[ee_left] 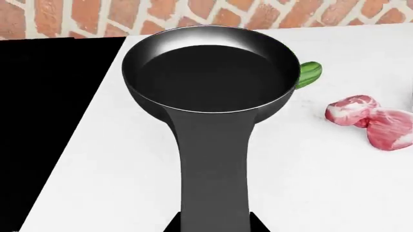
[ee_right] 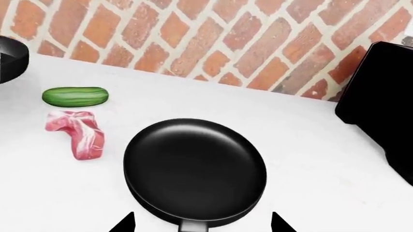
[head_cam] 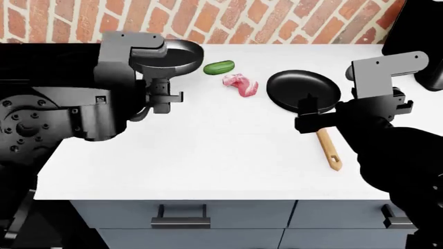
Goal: Place both pans onto different burners. Then place the pickle and the lamb chop on different pans.
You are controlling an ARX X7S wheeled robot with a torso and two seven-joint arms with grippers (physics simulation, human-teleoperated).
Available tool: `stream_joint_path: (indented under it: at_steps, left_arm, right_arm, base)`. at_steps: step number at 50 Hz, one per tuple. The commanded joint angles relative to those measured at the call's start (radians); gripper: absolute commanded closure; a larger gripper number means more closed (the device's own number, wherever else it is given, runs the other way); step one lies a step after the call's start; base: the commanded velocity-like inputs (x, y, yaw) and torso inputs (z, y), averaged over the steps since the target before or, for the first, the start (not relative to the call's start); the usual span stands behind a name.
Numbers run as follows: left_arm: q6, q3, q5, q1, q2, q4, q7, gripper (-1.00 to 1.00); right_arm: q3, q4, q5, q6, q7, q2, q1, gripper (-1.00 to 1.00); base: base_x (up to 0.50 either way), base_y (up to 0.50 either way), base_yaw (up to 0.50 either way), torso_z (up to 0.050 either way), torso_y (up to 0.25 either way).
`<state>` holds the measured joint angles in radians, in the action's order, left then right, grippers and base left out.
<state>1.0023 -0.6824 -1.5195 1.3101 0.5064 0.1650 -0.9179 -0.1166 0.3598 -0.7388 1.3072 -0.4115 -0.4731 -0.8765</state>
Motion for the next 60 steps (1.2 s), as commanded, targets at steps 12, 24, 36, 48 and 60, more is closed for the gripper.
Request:
stream_joint_path:
  at_steps: [12,24,36,48,60]
  left_arm:
    - [-0.946,-0.104,0.889,-1.046,0.237,-0.750,-0.169,1.00]
    - [-0.861,-0.159,0.945,-1.078,0.246,-0.916,-0.245,1.00]
    - [-0.914,-0.139,0.911,-1.099,0.255,-0.882,-0.217,1.00]
    - [-0.944,-0.122,0.905,-1.108,0.267,-0.855,-0.203,1.00]
    - [-0.942,-0.111,0.871,-1.095,0.261,-0.818,-0.186,1.00]
  right_arm:
    - [-0.020,0.005,0.007,-0.058,-0.005,-0.007,0.032,-1.00]
    - [-0.010,0.014,-0.003,-0.054,-0.011,-0.012,0.031,-1.00]
    - [-0.010,0.015,-0.008,-0.054,-0.017,-0.014,0.030,-1.00]
    - [-0.021,0.000,-0.002,-0.065,-0.017,-0.015,0.027,-1.00]
    - [-0.036,-0.014,0.002,-0.067,-0.021,-0.012,0.027,-1.00]
  base:
    - [0.00,0.00,0.00,0.000,0.001]
    - [0.00,0.00,0.00,0.001,0.001]
    - [0.00,0.00,0.00,0.000,0.002]
    - [0.00,0.00,0.00,0.000,0.002]
    - [0.00,0.00,0.00,0.001,0.001]
